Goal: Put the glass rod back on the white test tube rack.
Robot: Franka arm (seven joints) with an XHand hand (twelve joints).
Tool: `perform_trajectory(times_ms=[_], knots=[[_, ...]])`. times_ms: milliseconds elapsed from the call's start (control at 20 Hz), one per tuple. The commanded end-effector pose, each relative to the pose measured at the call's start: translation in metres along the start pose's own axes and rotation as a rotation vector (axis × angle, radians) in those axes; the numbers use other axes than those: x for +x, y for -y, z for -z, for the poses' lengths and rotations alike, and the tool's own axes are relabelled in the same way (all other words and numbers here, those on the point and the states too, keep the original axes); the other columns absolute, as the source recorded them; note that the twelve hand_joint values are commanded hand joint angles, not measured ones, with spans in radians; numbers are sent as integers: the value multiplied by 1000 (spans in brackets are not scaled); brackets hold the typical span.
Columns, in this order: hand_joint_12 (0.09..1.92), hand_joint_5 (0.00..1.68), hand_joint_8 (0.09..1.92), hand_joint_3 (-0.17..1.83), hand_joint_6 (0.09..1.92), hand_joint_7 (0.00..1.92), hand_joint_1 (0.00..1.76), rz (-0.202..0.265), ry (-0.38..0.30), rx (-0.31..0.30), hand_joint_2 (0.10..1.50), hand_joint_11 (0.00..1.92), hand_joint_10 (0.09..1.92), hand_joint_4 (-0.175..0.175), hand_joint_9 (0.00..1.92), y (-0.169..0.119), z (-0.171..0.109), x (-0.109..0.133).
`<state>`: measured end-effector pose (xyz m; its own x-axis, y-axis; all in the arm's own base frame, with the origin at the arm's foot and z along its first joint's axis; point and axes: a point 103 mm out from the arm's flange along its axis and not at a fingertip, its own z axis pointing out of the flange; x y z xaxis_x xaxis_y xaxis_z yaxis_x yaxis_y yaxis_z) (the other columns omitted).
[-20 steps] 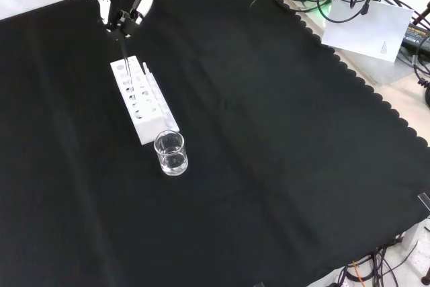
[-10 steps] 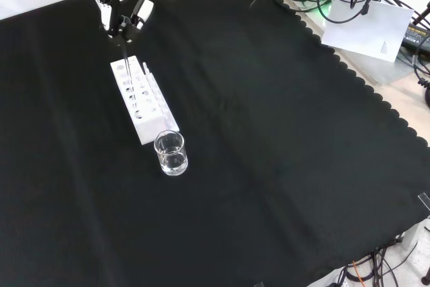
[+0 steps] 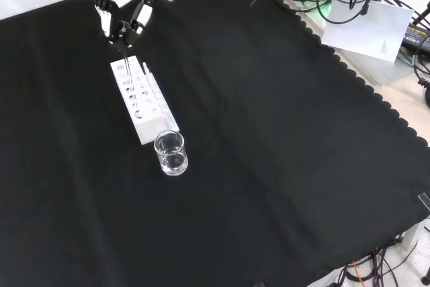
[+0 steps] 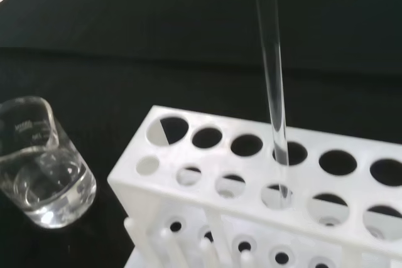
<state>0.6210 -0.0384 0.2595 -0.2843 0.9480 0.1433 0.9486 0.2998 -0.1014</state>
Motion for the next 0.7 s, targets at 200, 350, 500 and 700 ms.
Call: perform_trajectory(times_ms=[200, 350, 500, 700], knots=[[466, 1057, 1030, -1, 587, 1150, 1295, -1, -13, 29, 1065, 1630, 817, -175, 1566, -9, 0, 5], [466, 1057, 1029, -1, 586, 1151, 1295, -3, -13, 53, 1065, 1630, 817, -175, 1566, -8, -4, 5], [466, 1057, 1028, -1, 586, 1151, 1295, -2, -21, 45, 1065, 1629, 817, -175, 1567, 0, 2, 4], [465, 1057, 1027, -1, 585, 1152, 1294, 6, -34, 50, 1064, 1627, 818, -175, 1568, -4, 1, 6]])
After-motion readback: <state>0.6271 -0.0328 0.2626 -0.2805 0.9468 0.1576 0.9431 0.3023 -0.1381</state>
